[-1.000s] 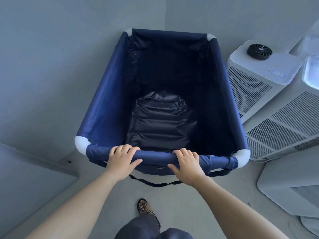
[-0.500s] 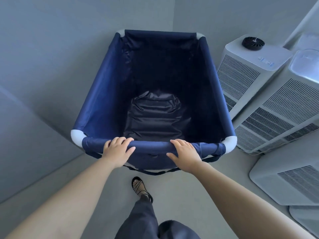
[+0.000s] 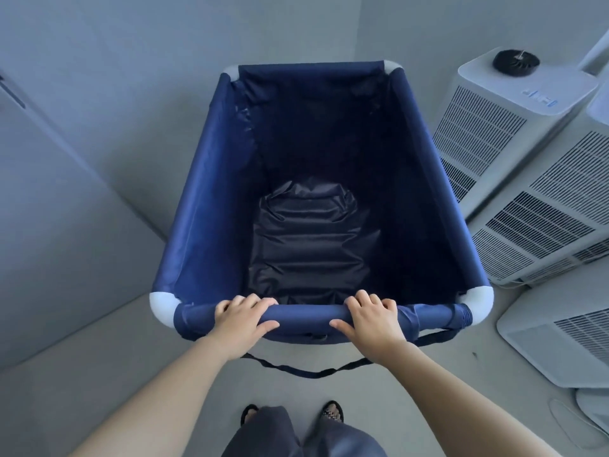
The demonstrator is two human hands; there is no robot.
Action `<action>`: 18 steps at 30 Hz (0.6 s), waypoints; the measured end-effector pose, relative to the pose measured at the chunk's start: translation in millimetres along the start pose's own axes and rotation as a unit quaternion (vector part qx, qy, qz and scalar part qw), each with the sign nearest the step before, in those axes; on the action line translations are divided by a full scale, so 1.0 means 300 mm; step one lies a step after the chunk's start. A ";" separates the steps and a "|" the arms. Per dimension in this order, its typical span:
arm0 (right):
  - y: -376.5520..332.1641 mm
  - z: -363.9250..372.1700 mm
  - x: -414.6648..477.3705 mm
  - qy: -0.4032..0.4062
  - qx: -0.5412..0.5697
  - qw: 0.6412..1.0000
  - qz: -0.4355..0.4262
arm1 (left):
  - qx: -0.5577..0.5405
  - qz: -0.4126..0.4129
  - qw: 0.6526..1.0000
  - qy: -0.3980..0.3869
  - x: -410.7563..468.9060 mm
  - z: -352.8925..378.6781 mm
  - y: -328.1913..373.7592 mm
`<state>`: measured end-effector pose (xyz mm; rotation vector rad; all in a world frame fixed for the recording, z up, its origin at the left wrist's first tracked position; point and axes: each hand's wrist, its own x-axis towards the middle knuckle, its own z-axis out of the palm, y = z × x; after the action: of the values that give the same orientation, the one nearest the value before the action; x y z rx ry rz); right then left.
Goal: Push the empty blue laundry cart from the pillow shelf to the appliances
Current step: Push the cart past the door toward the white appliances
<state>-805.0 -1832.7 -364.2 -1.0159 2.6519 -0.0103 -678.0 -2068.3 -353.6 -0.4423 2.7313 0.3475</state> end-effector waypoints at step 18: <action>-0.101 0.033 -0.133 -0.017 -0.021 0.998 0.062 | 0.015 0.088 0.995 0.049 -0.114 0.088 -0.059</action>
<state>-754.5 -1828.2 -359.4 -0.8552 2.6897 0.0872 -633.6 -2068.0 -367.8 -0.2142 2.8750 0.3365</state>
